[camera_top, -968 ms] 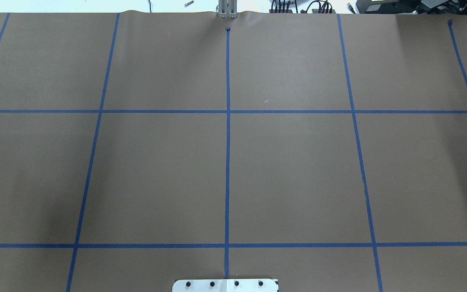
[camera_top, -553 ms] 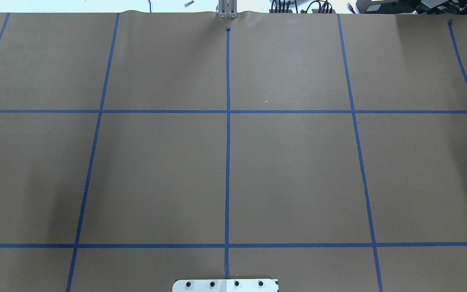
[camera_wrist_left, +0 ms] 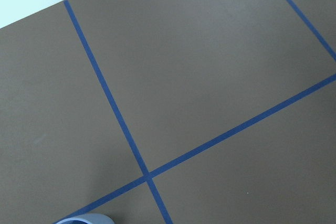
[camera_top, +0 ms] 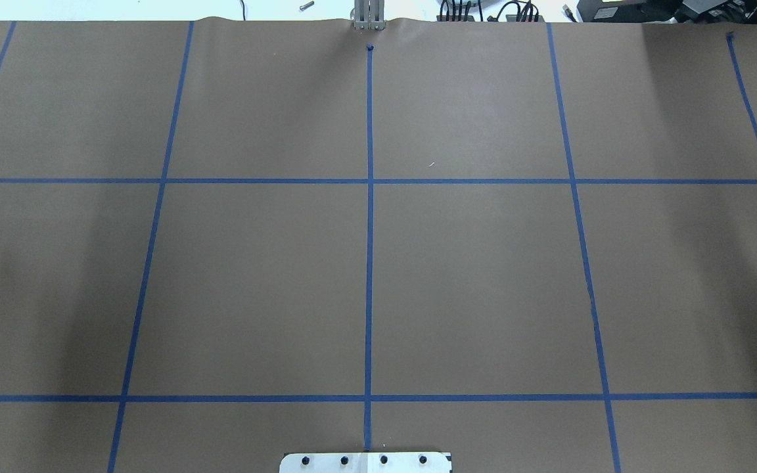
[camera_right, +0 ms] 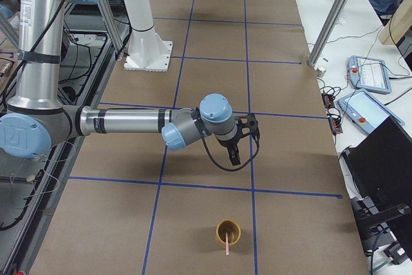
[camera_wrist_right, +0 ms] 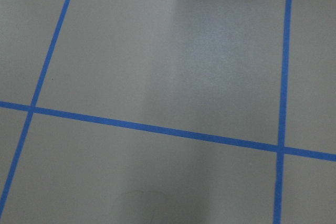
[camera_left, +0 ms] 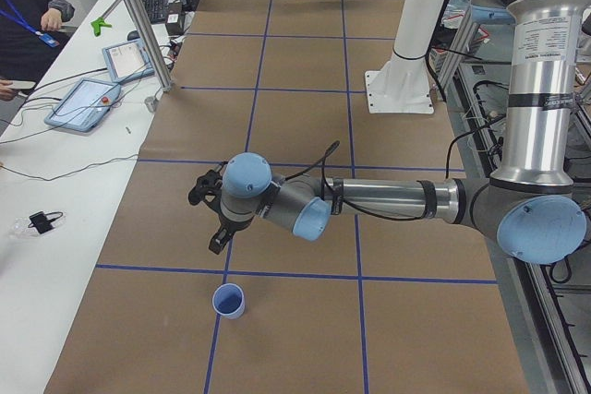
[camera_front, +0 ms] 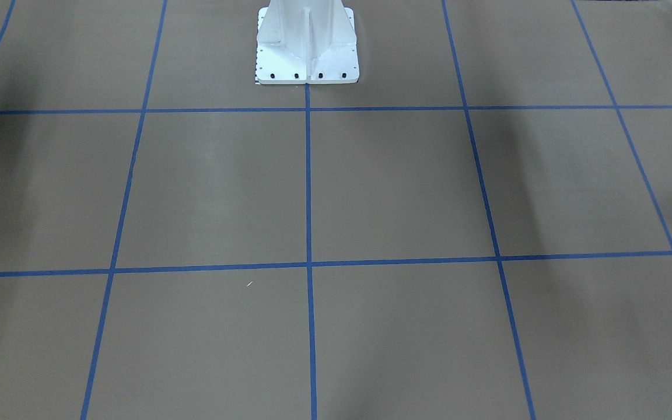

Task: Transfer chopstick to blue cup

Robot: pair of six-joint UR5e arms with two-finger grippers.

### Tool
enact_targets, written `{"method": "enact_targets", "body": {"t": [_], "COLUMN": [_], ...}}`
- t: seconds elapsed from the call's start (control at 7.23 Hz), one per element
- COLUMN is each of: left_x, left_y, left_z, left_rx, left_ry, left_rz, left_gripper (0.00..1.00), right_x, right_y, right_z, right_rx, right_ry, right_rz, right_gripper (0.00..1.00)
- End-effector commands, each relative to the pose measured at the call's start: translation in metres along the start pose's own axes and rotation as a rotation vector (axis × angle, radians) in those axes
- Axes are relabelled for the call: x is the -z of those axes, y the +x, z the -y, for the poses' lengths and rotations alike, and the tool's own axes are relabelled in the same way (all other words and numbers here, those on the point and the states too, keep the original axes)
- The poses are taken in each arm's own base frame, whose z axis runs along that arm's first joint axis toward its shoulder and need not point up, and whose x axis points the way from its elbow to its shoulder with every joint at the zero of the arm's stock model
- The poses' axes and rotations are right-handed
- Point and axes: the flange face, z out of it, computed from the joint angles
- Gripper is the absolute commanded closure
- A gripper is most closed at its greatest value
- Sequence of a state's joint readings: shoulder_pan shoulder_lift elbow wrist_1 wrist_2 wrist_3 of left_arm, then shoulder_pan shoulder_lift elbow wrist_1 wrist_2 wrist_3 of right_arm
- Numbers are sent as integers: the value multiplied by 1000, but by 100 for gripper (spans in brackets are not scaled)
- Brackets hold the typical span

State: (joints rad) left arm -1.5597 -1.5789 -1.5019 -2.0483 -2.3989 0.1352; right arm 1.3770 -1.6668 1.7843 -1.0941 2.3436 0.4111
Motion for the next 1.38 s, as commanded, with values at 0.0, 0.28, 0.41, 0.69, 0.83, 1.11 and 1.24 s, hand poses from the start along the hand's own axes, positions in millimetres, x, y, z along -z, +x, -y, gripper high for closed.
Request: {"method": "enact_targets", "body": {"t": [0.0,0.28,0.41,0.69,0.83,1.11,1.24], "left_x": [-42,-60,-65,-83,-96,-120,-125], "left_y": [-53,-70,-71,-55,-39,-36,-33], "left_z": [-24,-39,-43,-38,-32,-46,-46], "left_rx": [-7,30,36,49,68,50,42], "left_ry": [-12,-45,-56,-74,-62,-76,-83], "left_rz": [117,131,126,101,89,75,70], "left_gripper": [2,2,2,2,2,2,2], "right_x": [-7,-7,-8,-8,-9,-10,-10], "right_y": [-10,-8,-7,-7,-5,-2,-1], "right_z": [2,-1,-2,-3,-3,-6,-7], "right_rx": [0,-2,-3,-3,-3,-9,-10], "right_ry": [-8,-10,-11,-11,-8,-13,-14], "right_rz": [2,1,-2,-3,-13,-18,-19], "right_gripper": [0,0,0,0,0,0,0]}}
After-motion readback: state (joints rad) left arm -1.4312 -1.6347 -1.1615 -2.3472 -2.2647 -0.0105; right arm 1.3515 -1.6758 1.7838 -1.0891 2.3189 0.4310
